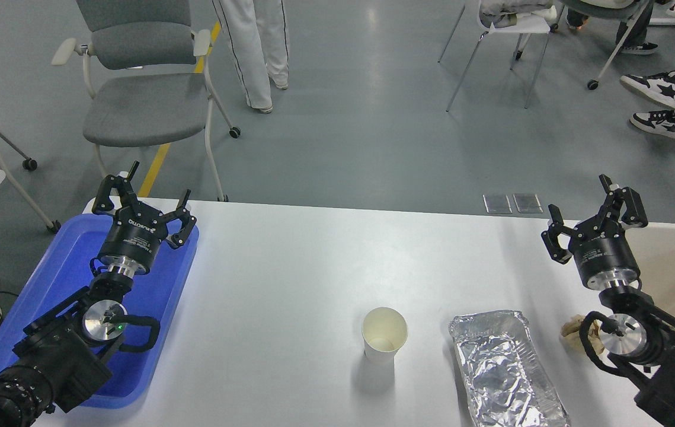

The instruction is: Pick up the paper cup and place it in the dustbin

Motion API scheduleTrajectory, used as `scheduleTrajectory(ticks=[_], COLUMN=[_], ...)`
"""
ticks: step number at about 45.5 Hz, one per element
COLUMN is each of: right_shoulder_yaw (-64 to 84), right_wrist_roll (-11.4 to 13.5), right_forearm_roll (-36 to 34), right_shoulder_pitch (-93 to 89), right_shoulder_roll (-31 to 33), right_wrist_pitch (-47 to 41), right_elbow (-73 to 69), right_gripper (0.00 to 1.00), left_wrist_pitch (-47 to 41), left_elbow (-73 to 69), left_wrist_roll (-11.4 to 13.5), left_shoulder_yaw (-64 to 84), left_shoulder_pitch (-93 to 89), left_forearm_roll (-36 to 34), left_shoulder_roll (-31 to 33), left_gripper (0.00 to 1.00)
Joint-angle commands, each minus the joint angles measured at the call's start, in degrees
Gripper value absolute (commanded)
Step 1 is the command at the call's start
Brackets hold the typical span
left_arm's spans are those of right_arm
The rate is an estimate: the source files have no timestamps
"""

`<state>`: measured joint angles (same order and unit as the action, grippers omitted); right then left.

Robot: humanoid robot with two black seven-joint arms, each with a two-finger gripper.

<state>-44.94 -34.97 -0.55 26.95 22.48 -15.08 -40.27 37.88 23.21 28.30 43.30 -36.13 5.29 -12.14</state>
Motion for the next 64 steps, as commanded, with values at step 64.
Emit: scheduleTrajectory(ticks=[64], right_shoulder_yaw=[-0.15], right_wrist_roll=[-0.02], right_forearm_roll=[-0.06], right_shoulder_pitch=[0.30], right_shoulder_roll=[-0.24], right_wrist_pitch=[0.40], right_elbow=[-0.60], right_gripper=[1.00], left_wrist_pitch=[0.00], left_elbow=[-0.01], left_wrist_roll=[0.00], left_shoulder_yaw=[-0.06], left_shoulder_pitch=[0.00], left_forearm_roll=[-0.11], left_shoulder_roll=[0.01], left_gripper=[1.00])
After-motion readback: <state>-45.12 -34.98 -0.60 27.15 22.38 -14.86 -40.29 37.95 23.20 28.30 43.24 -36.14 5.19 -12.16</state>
